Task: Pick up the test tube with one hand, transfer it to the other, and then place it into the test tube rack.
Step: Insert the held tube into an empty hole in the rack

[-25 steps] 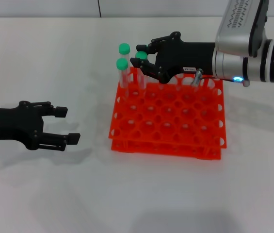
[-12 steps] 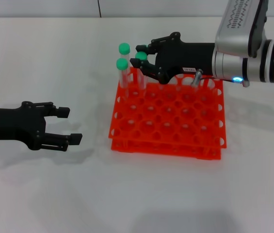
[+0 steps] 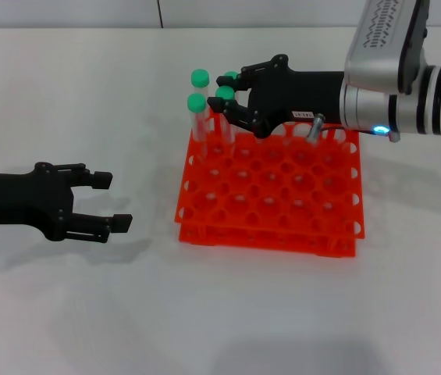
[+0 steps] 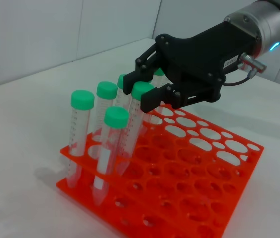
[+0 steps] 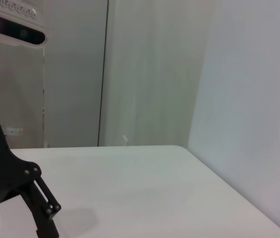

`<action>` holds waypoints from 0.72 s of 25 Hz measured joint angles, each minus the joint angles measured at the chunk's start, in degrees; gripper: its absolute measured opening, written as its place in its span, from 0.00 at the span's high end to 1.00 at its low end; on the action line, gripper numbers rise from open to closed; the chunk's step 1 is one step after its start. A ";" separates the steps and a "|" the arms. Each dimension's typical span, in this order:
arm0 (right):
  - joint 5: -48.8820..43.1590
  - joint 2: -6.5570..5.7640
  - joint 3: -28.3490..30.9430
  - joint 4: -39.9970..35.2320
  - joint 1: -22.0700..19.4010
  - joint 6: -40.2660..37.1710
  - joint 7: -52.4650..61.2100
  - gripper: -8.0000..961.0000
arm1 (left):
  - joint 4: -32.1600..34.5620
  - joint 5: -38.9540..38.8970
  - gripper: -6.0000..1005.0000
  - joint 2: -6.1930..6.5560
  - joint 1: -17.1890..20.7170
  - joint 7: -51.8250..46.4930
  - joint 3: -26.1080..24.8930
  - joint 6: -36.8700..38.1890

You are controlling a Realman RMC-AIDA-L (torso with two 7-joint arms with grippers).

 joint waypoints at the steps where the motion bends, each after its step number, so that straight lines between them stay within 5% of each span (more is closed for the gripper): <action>1: 0.00 0.00 0.00 0.00 0.08 -0.01 0.10 0.72 | 0.00 0.00 0.12 0.02 0.00 0.00 0.00 0.00; 18: 0.00 0.00 0.02 0.02 0.65 0.22 0.39 0.71 | 0.00 0.00 0.12 0.17 -0.07 0.00 0.00 -0.11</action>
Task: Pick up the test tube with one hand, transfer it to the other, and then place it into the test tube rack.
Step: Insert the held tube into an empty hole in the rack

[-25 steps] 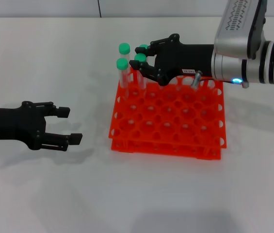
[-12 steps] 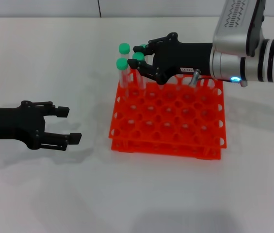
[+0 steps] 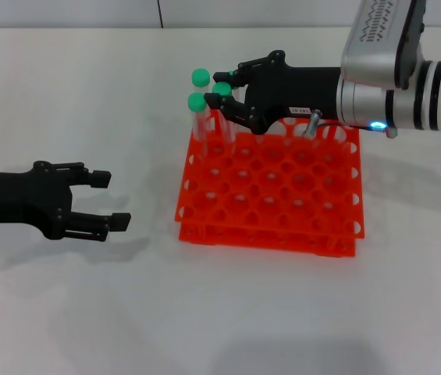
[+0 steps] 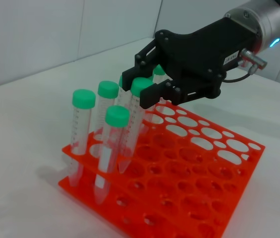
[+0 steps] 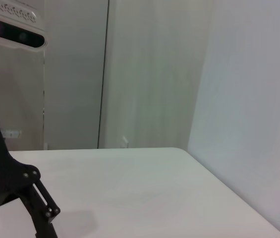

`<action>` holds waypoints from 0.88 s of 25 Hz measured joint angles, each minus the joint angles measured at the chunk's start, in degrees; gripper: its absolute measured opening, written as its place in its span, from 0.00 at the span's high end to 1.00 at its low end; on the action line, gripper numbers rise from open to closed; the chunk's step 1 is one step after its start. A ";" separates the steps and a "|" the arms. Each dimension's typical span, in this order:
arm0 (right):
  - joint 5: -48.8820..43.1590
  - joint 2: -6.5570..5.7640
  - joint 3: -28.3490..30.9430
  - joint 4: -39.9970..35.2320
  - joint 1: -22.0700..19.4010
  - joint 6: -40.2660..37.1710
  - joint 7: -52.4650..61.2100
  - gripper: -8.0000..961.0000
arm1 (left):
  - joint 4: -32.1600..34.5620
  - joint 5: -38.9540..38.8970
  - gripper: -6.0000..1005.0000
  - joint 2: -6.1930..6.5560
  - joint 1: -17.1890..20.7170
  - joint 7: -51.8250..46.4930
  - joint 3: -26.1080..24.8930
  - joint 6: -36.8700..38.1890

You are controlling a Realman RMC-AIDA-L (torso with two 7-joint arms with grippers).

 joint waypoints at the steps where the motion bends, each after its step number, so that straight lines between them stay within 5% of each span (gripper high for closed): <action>1: 0.00 0.00 0.03 0.02 0.00 0.00 0.00 0.71 | 0.00 0.00 0.12 0.00 -0.06 0.00 0.00 -0.03; 22: 1.28 -0.07 0.08 1.50 0.57 -0.08 -0.04 0.71 | 0.00 0.60 0.12 -0.17 -0.58 0.00 0.00 -0.02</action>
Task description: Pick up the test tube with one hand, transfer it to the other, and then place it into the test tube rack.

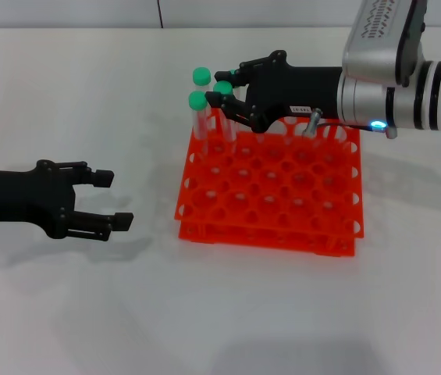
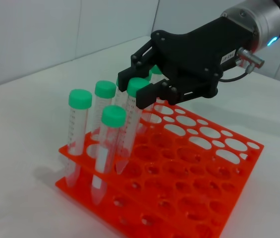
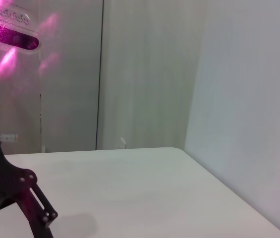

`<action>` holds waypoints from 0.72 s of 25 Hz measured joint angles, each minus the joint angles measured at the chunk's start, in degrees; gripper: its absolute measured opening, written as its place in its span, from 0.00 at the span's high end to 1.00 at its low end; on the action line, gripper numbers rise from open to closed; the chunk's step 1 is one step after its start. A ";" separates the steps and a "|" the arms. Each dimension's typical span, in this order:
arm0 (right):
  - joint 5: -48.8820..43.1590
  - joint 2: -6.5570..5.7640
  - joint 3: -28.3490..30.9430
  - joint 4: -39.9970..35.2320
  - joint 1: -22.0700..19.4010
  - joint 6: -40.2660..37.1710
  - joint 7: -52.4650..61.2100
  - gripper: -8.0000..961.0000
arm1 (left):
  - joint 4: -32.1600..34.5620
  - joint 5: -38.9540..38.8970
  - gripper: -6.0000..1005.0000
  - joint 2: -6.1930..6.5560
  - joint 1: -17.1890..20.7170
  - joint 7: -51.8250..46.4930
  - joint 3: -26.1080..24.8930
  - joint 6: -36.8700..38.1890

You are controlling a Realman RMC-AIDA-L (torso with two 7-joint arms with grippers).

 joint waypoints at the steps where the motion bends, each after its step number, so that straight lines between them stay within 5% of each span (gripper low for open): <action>1: 0.01 -0.01 -0.01 0.00 0.03 -0.03 0.06 0.71 | 0.00 0.00 0.12 0.00 -0.03 0.00 0.00 0.02; 11: 0.04 -0.19 0.05 0.05 0.40 -0.03 0.64 0.71 | 0.00 0.07 0.12 0.10 -0.15 0.00 0.00 0.03; 18: 0.04 -0.34 0.14 -1.19 -0.07 -0.50 0.65 0.49 | 0.00 0.11 0.12 0.18 0.00 0.00 -0.25 0.38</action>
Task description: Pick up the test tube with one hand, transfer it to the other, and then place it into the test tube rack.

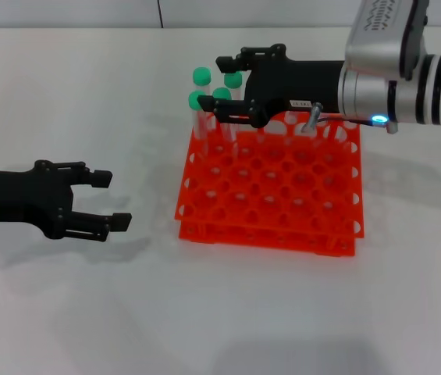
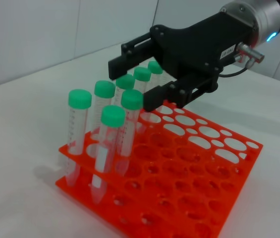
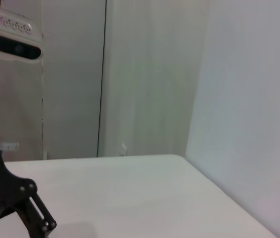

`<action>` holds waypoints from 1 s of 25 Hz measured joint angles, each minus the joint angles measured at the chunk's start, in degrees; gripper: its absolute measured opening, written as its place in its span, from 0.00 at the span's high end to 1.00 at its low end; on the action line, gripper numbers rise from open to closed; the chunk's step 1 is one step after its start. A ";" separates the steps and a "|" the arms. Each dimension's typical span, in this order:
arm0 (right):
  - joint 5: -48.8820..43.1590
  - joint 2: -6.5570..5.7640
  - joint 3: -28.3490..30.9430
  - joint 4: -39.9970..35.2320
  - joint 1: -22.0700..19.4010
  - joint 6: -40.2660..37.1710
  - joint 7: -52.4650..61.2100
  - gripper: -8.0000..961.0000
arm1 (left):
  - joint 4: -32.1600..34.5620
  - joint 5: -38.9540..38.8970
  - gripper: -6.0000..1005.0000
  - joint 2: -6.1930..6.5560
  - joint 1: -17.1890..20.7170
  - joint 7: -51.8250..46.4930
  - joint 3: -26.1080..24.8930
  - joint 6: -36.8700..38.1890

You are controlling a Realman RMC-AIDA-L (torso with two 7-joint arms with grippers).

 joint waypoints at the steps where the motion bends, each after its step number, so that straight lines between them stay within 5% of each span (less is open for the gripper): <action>1: 0.00 -0.04 0.10 -0.79 -0.64 -0.01 0.00 0.47 | 0.00 0.00 0.12 0.00 0.06 0.00 -0.06 0.04; 15: -0.03 -0.34 2.63 -11.60 -10.89 -0.68 -0.10 0.25 | 0.00 -2.30 0.12 -0.18 0.31 2.13 -1.41 0.96; 25: 0.17 -0.35 14.91 -11.42 -15.28 -14.48 1.68 0.22 | 0.00 -11.33 0.12 -0.63 2.20 6.48 -7.47 3.91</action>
